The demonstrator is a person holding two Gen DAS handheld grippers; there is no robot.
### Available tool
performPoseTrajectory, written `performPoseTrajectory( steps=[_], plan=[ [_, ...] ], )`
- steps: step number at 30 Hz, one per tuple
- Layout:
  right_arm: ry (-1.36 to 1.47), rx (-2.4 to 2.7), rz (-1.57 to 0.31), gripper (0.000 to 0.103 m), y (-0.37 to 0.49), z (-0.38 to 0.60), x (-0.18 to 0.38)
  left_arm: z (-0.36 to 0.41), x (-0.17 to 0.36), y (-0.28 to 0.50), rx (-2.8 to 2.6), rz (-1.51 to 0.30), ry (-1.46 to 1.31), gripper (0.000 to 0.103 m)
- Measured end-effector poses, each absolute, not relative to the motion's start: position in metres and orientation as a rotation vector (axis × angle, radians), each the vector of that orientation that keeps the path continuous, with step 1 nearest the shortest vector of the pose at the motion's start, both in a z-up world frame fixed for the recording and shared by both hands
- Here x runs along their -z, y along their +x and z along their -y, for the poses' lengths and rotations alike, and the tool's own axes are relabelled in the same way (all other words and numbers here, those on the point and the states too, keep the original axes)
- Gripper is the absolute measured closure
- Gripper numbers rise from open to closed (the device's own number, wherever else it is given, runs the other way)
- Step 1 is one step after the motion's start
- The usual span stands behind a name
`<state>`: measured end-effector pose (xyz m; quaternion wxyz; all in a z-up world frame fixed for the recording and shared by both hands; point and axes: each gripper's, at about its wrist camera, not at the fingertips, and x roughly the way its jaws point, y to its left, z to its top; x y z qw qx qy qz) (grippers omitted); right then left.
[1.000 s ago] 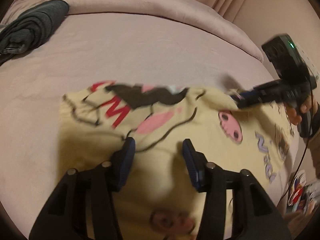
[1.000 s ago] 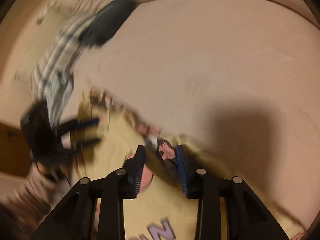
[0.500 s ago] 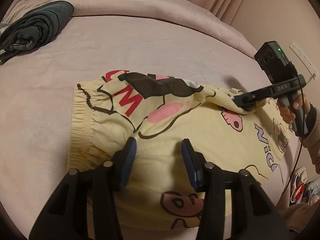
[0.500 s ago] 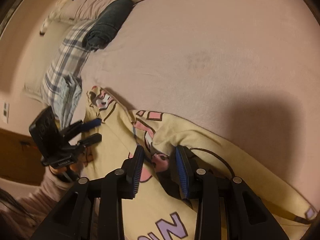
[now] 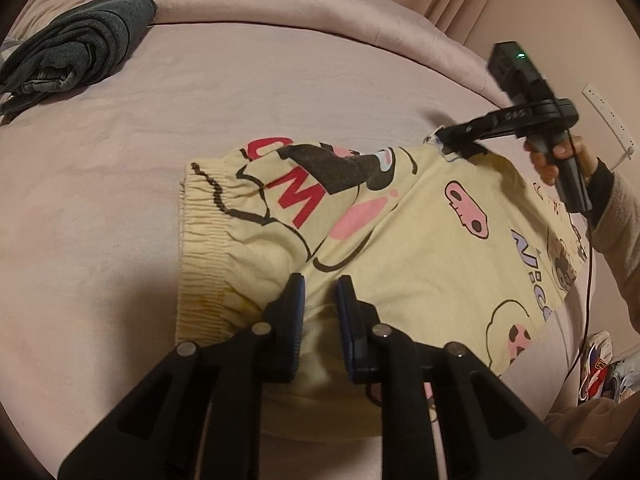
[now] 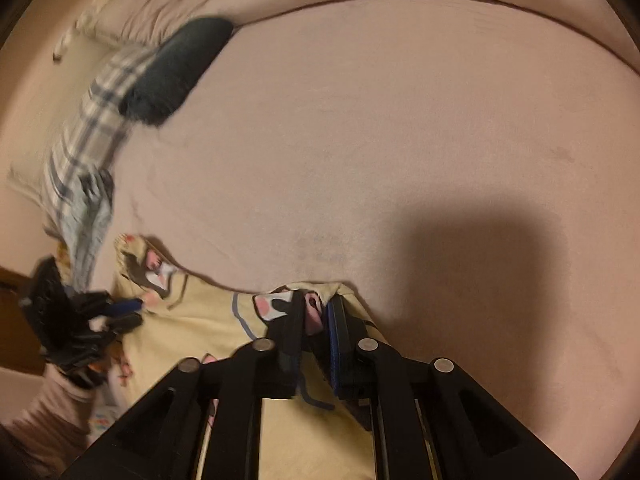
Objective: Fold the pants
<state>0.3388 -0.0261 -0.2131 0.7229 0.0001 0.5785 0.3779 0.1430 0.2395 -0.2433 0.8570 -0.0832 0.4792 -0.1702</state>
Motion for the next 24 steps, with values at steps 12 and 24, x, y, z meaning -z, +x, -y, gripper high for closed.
performPoseTrajectory(
  steps=[12,24],
  plan=[
    [0.026,-0.664,-0.997,0.074,0.233,0.127,0.173,-0.207,0.22,0.15,0.328,-0.938,-0.169,0.041],
    [-0.017,-0.52,-0.994,0.057,0.102,0.198,0.23,-0.21,0.233,0.113,0.202,-1.016,0.038,0.041]
  ],
)
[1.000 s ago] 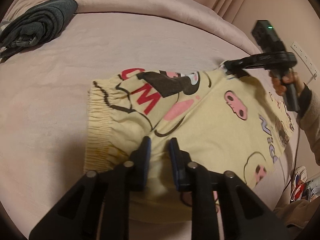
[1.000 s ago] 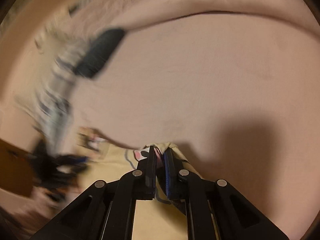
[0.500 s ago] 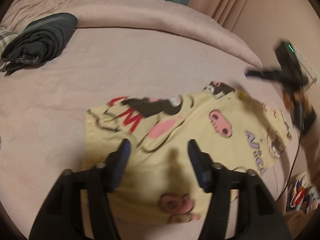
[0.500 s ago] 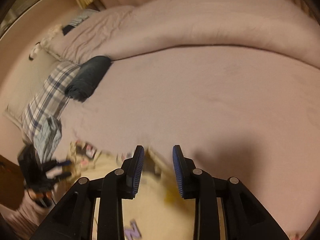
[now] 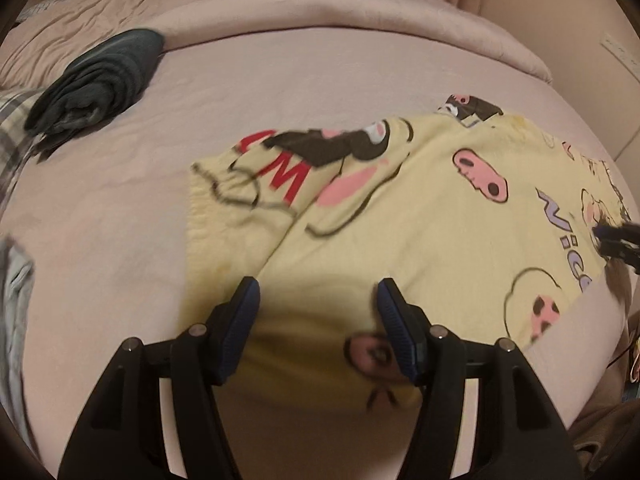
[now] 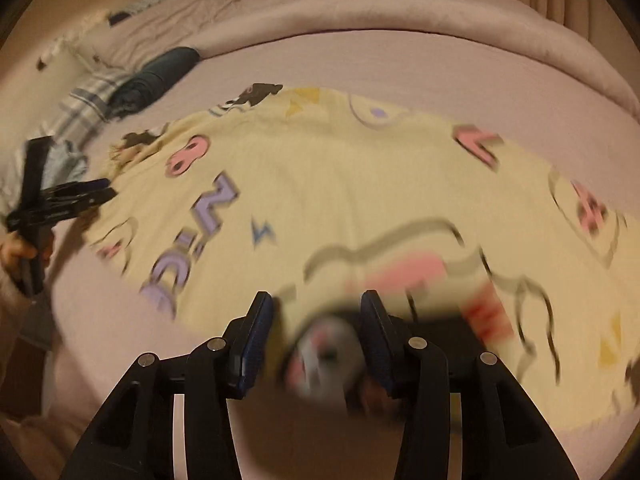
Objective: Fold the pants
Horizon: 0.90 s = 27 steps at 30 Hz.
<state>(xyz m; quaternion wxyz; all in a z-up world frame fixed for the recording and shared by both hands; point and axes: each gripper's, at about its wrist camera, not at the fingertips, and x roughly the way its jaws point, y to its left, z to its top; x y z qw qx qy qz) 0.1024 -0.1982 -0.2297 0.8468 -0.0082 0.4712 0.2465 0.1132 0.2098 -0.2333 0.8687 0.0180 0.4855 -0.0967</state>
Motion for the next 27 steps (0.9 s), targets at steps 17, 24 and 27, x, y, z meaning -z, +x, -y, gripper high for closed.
performPoseTrajectory(
  steps=[17,24,27],
  plan=[
    [0.94,0.096,-0.737,0.049,0.034,0.488,0.256,-0.029,0.193,0.149,0.575,-1.043,-0.342,0.016],
    [0.948,0.124,-0.733,0.049,0.066,0.5,0.265,0.059,0.219,0.174,0.691,-1.147,-0.482,0.016],
    [0.923,0.116,-0.715,0.05,0.074,0.497,0.264,0.067,0.23,0.18,0.691,-1.191,-0.522,0.016]
  ],
)
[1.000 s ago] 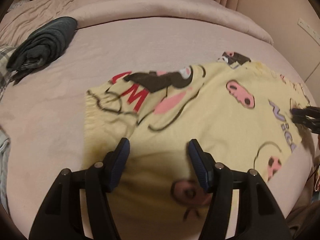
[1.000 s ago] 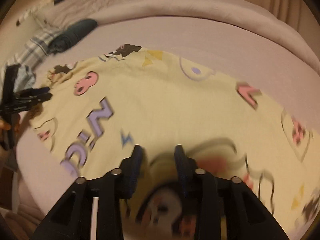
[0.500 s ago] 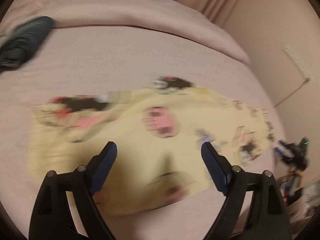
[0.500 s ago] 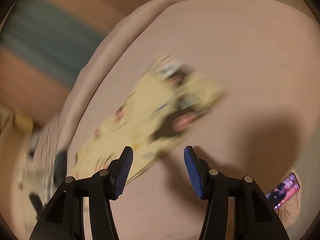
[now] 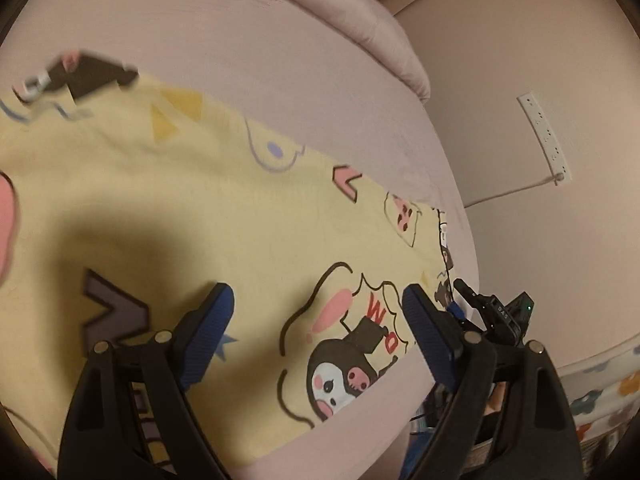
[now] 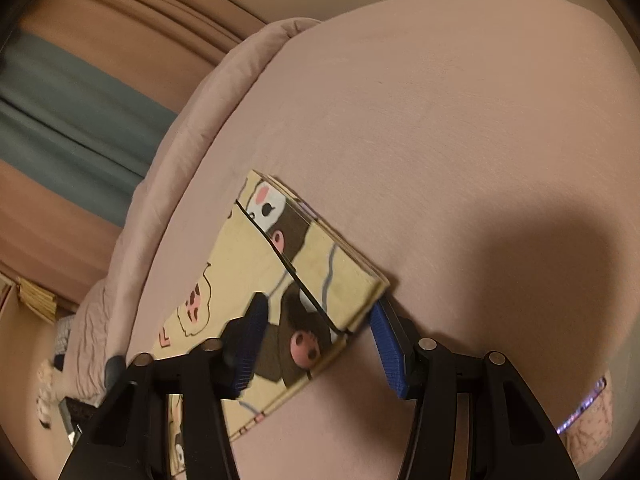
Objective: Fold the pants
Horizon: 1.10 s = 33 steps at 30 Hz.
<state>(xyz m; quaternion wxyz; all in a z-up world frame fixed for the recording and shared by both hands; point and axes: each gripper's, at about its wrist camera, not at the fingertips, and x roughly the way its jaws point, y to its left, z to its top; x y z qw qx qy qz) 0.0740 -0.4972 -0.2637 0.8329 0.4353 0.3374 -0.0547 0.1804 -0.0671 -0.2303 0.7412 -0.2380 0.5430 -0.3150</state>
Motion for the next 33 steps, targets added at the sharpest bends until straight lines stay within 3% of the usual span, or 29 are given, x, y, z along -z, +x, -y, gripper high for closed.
performPoseTrajectory(
  steps=[1,2,4,5,10,18,27,29,32,33],
  plan=[
    [0.921,0.118,-0.706,0.054,0.074,0.498,0.262,0.068,0.236,0.182,0.682,-1.205,-0.534,0.017],
    [0.917,0.123,-0.695,0.07,0.073,0.499,0.262,0.067,0.241,0.183,0.679,-1.211,-0.556,0.017],
    [0.925,0.113,-0.683,0.089,0.071,0.499,0.263,0.061,0.245,0.185,0.687,-1.209,-0.608,0.017],
    [0.94,0.109,-0.674,0.091,0.072,0.499,0.264,0.058,0.246,0.185,0.693,-1.208,-0.628,0.017],
    [0.807,0.116,-0.616,0.093,0.079,0.479,0.23,0.048,0.243,0.185,0.697,-1.219,-0.683,0.018],
    [0.166,-0.006,-0.603,0.093,0.12,0.33,0.146,0.051,0.234,0.19,0.843,-1.244,-0.988,0.018],
    [-0.226,-0.296,-0.631,0.093,0.117,0.179,0.194,0.068,0.254,0.199,0.869,-1.345,-1.136,0.016],
    [-0.279,-0.309,-0.641,0.093,0.115,0.172,0.204,0.064,0.253,0.2,0.841,-1.319,-1.119,0.023],
    [-0.299,-0.324,-0.633,0.093,0.111,0.173,0.209,0.063,0.253,0.202,0.817,-1.283,-1.094,0.048],
    [-0.304,-0.331,-0.623,0.093,0.108,0.174,0.209,0.065,0.255,0.203,0.823,-1.281,-1.097,0.068]
  ],
)
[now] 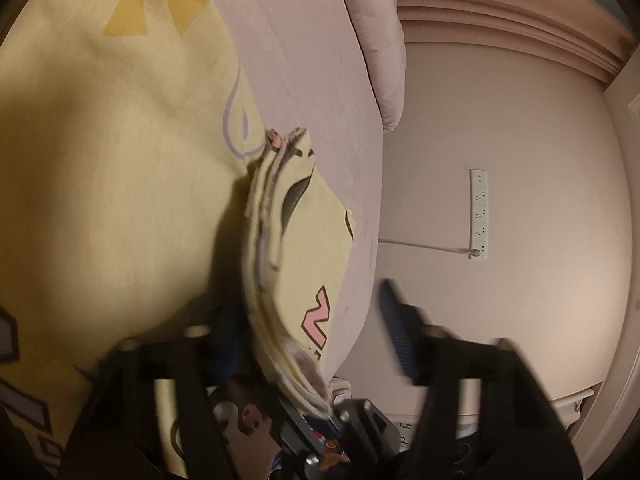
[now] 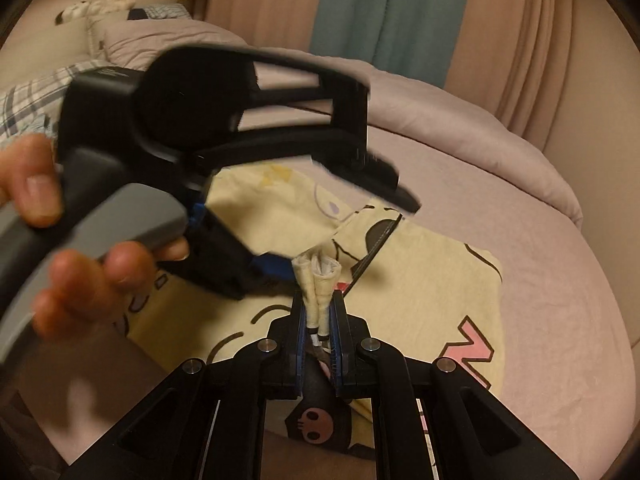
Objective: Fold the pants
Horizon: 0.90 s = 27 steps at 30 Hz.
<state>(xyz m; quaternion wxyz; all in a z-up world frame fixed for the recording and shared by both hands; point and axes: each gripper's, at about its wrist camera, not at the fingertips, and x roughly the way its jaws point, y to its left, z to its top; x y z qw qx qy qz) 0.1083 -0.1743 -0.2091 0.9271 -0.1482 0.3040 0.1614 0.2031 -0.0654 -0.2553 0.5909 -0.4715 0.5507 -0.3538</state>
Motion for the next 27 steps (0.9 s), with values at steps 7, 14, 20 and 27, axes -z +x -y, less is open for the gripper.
performPoseTrajectory(
  steps=[7,14,20,27],
  plan=[
    [-0.295,-0.318,-0.592,0.093,0.1,0.175,0.204,0.063,0.256,0.207,0.846,-1.233,-1.074,0.096],
    [-0.38,-0.354,-0.508,0.093,0.087,0.145,0.19,0.026,0.216,0.197,0.862,-1.087,-0.967,0.096],
    [-0.384,-0.48,-0.528,0.093,0.082,0.113,0.196,-0.014,0.218,0.178,0.754,-1.022,-0.839,0.095],
    [-0.434,-0.53,-0.638,0.093,0.081,0.092,0.226,-0.016,0.261,0.19,0.717,-1.155,-0.879,0.082]
  ],
)
